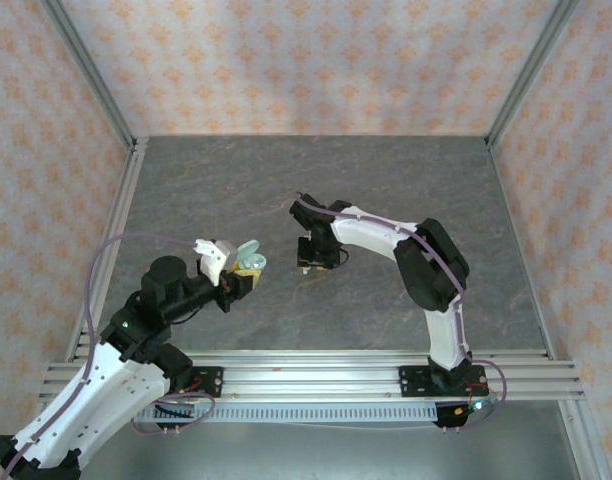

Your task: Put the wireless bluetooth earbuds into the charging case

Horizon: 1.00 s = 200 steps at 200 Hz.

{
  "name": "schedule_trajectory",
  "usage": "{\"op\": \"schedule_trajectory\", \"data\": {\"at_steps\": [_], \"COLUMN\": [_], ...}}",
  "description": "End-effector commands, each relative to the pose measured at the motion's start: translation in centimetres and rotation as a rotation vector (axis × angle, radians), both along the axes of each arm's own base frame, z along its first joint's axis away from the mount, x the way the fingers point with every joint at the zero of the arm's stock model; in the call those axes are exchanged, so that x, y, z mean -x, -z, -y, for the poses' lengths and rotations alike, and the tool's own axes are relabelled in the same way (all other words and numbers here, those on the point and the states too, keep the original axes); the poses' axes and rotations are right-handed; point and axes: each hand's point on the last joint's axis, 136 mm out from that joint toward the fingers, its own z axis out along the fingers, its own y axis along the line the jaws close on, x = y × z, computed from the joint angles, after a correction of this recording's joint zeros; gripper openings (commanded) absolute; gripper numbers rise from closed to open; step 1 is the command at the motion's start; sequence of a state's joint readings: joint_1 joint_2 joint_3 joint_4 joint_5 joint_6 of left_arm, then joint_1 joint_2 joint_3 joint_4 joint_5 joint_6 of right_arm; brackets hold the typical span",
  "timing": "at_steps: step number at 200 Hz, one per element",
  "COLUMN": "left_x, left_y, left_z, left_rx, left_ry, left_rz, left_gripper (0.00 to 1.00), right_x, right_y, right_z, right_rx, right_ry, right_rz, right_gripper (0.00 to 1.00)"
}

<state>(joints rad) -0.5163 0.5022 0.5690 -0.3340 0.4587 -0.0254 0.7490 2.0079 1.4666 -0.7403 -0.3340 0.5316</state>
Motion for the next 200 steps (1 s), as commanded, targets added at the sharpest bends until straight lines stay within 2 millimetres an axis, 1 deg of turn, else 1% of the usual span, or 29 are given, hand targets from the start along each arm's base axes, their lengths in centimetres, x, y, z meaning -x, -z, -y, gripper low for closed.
{"op": "schedule_trajectory", "data": {"at_steps": [1,45,139,200], "left_x": [-0.1,0.0,0.5,0.6], "left_y": [-1.2,-1.1,-1.0,-0.9], "left_z": [-0.2,-0.2,-0.6,-0.7], "left_rx": [-0.001,-0.005,-0.001,-0.003], "left_ry": [-0.002,0.003,-0.005,-0.006], "left_rz": [0.038,0.038,0.043,0.042], "left_gripper": [0.00,0.00,0.00,0.00], "right_x": [-0.7,-0.7,-0.5,-0.8], "right_y": [-1.2,-0.5,0.7,1.3], "right_z": [-0.4,-1.3,-2.9,-2.5], "right_rx": [-0.014,-0.028,-0.035,0.026], "right_ry": [0.040,0.047,0.038,0.002], "right_rz": [0.024,0.010,-0.007,0.010], "right_gripper": [0.38,0.34,0.35,0.35]}}
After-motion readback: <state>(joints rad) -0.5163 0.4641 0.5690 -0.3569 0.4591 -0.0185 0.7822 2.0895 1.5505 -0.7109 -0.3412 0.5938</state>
